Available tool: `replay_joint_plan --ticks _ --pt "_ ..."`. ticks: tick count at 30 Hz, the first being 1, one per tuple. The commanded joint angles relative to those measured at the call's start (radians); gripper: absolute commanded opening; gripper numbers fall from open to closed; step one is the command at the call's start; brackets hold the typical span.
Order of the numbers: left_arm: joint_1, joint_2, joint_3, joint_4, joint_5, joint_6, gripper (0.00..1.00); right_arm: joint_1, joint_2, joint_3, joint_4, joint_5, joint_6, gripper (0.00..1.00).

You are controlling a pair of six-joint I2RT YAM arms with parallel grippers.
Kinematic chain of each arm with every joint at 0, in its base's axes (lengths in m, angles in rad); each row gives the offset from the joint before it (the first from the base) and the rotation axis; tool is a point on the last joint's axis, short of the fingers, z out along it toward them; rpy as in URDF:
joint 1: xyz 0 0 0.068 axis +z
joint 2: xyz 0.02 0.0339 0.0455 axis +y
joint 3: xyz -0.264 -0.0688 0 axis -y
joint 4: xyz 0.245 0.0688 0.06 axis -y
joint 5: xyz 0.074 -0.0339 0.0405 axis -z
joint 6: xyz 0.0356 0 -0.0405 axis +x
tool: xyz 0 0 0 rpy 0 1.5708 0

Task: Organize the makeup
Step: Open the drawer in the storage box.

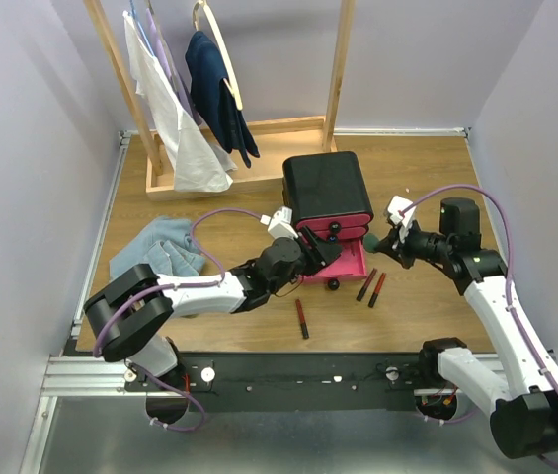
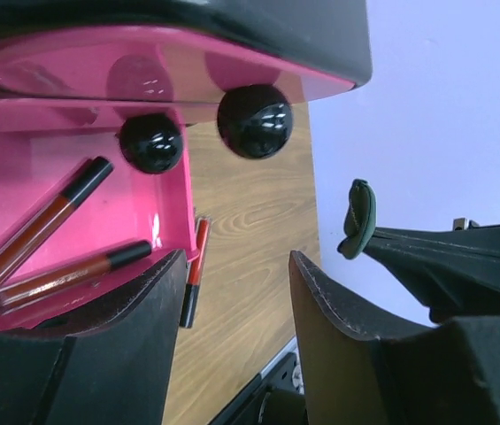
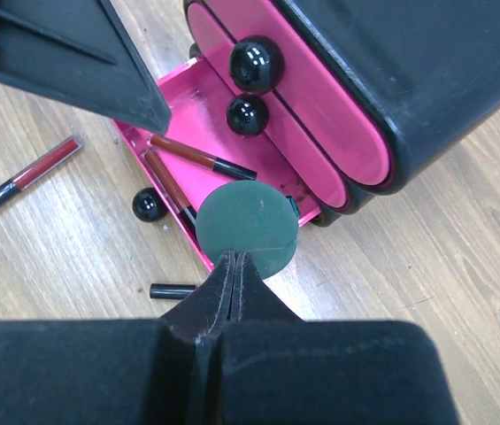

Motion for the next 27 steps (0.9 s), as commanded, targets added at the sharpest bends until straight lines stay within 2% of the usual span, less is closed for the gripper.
replay_joint_plan --ticks 1,4,8,18,21,27 --pt "-0.005 0.027 0.066 0.111 -0.034 0.002 0.60 -0.015 -0.025 -0.032 0.033 -0.039 0.035 0.01" --pt "0.007 0.038 0.069 0.115 -0.060 -0.044 0.62 -0.018 -0.037 -0.041 0.034 -0.044 0.040 0.01" --pt "0.018 0.058 0.118 0.042 -0.095 -0.079 0.64 -0.023 -0.045 -0.049 0.037 -0.045 0.043 0.00" --pt "0.026 0.095 0.238 -0.301 -0.189 -0.179 0.63 -0.034 -0.054 -0.040 0.039 -0.045 0.050 0.01" --pt "0.027 0.092 0.242 -0.352 -0.219 -0.194 0.61 -0.037 -0.054 -0.040 0.041 -0.050 0.053 0.01" --pt "0.052 0.119 0.256 -0.339 -0.229 -0.197 0.60 -0.040 -0.048 -0.034 0.047 -0.055 0.060 0.01"
